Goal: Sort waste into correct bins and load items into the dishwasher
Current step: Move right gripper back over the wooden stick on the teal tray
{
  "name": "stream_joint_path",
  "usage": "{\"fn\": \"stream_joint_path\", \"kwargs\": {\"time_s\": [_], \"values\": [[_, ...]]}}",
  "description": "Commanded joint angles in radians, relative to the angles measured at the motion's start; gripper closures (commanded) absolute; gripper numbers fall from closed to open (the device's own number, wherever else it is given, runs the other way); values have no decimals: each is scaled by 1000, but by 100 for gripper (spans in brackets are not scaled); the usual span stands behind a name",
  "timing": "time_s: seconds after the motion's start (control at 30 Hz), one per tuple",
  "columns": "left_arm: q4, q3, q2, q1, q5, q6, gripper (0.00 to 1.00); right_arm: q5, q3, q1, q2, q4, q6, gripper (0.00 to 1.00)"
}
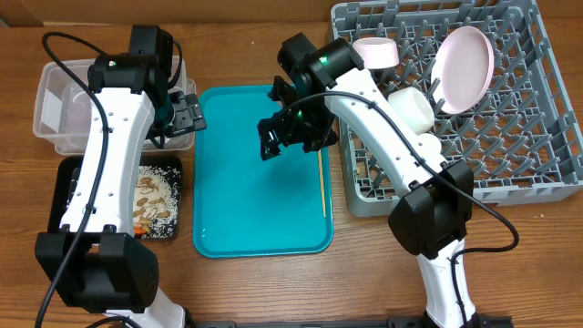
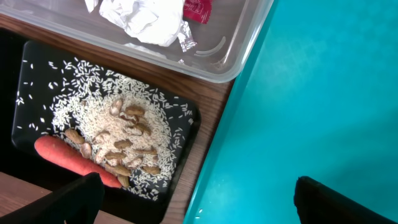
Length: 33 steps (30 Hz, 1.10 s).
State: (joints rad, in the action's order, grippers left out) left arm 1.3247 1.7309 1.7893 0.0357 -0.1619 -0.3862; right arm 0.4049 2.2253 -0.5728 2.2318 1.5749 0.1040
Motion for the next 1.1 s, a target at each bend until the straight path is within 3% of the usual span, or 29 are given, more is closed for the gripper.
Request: {"fn": "stream_joint_path", "kwargs": {"time_s": [0.0, 0.1, 0.17, 0.4, 1.07], "values": [[3, 24, -31, 0, -13, -10, 0, -12, 19, -12, -11, 1, -2, 0], [3, 24, -31, 0, -14, -10, 0, -14, 18, -12, 6, -6, 20, 21], [3, 24, -31, 0, -13, -10, 0, -66, 3, -12, 15, -25, 87, 25], [3, 24, -31, 0, -13, -10, 0, -400, -98, -29, 20, -89, 432, 28], [3, 24, -31, 0, -13, -10, 0, -473, -352, -26, 20, -408, 446, 34]]}}
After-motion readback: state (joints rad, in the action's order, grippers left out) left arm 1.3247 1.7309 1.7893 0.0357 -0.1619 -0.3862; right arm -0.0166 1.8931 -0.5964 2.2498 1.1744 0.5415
